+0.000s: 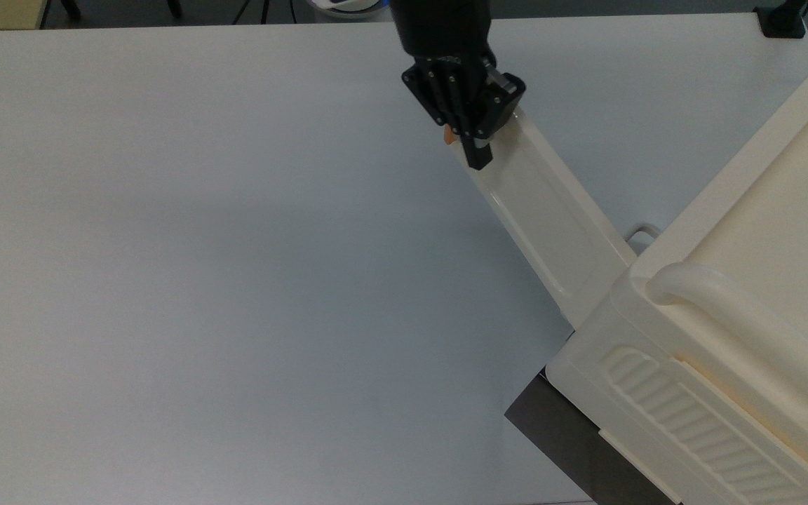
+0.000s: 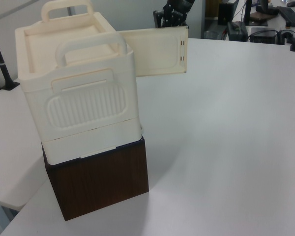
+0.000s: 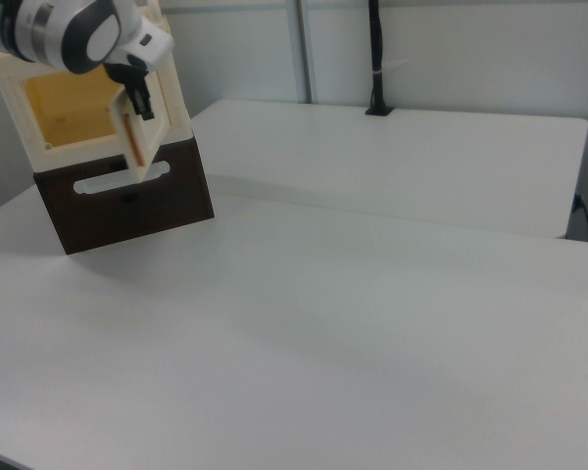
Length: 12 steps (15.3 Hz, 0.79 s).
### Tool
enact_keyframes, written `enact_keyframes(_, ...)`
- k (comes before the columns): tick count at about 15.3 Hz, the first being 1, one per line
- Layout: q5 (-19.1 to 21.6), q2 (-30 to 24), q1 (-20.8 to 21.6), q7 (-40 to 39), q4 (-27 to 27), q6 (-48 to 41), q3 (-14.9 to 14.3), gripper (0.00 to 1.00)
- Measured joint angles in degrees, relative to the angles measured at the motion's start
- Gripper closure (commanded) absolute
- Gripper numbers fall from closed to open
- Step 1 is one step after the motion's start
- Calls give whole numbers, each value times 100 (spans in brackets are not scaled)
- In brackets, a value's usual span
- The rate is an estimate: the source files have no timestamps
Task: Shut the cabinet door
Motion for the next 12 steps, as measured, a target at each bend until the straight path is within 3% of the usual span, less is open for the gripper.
enact_keyframes(6, 8, 187, 853, 11, -19, -3, 19, 96)
enact_keyframes(12, 8, 432, 1185, 25, -16, 505, 19, 96)
